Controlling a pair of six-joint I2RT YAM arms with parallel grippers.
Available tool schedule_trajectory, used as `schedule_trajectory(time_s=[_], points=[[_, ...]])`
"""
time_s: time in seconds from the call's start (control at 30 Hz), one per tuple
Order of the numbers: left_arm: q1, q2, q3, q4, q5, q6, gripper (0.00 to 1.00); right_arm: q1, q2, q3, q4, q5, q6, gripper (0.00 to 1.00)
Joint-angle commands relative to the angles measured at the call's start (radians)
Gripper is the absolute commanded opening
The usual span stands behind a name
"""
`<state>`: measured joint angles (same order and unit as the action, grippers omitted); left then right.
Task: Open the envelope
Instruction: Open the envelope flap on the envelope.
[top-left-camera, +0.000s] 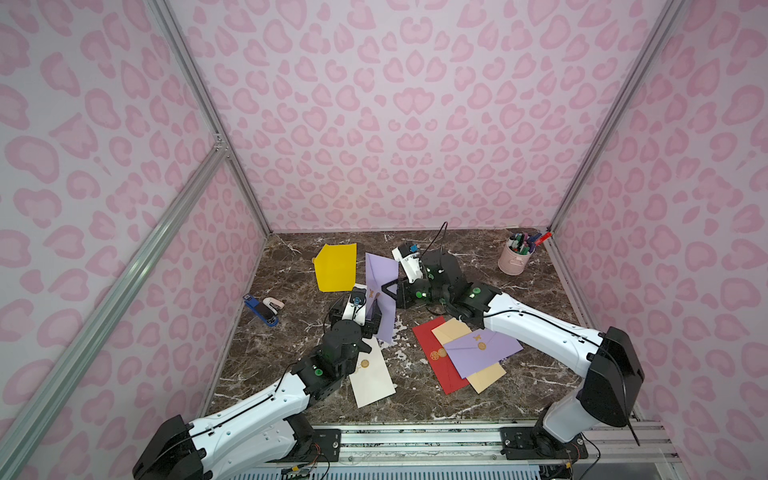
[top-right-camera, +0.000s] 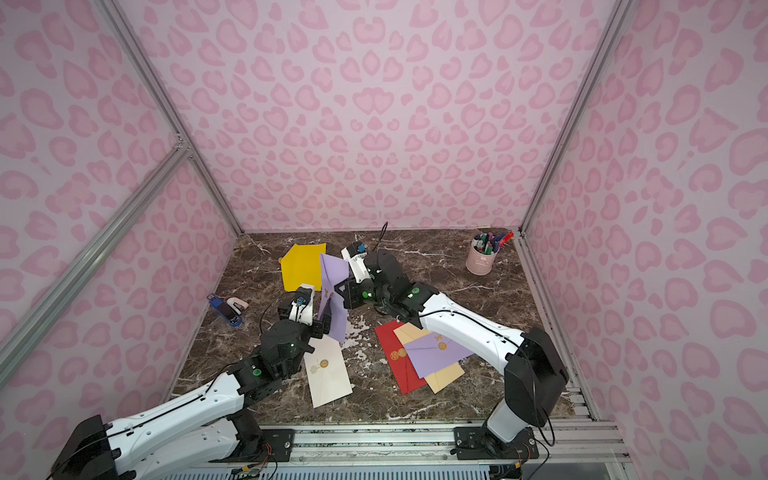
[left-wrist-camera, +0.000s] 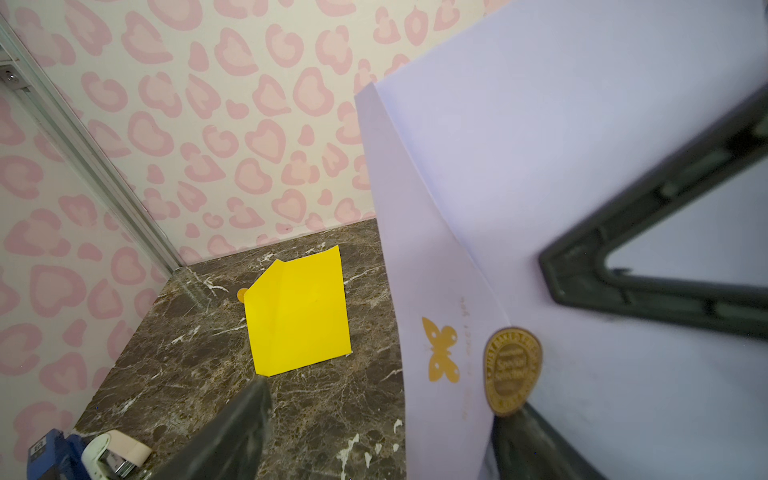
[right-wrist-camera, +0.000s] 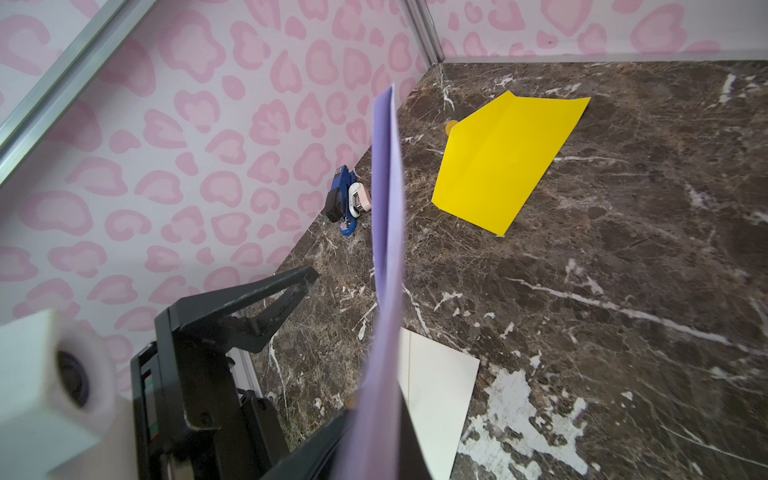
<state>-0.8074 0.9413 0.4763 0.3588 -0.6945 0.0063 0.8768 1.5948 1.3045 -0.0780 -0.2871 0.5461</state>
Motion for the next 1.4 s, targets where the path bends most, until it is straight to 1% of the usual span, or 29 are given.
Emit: schedule_trajectory(time_s=[0.0,0.47,0.63,0.93,1.13,1.37], points=[[0.002,-0.003,0.002,0.037,-0.025,-0.005,0.84,0.003,-0.005,-0.004,-0.032,-0.032,-0.006,0.0],[0.002,-0.013,-0.001,0.031,-0.037,0.0,0.84,0.003,-0.009,-0.005,-0.035,-0.028,-0.007,0.0],[0.004,-0.032,-0.012,0.01,-0.092,0.0,0.84,0.003,-0.021,-0.006,-0.045,-0.022,-0.014,0.0],[0.016,-0.113,-0.057,-0.023,-0.142,-0.027,0.87,0.003,-0.049,0.0,-0.077,-0.019,-0.049,0.0],[0.029,-0.113,-0.054,-0.024,-0.155,-0.041,0.88,0.003,-0.085,-0.023,-0.04,-0.123,-0.063,0.0],[0.079,-0.127,-0.054,-0.035,-0.122,-0.07,0.88,0.003,-0.112,-0.052,0.013,-0.271,-0.062,0.0]])
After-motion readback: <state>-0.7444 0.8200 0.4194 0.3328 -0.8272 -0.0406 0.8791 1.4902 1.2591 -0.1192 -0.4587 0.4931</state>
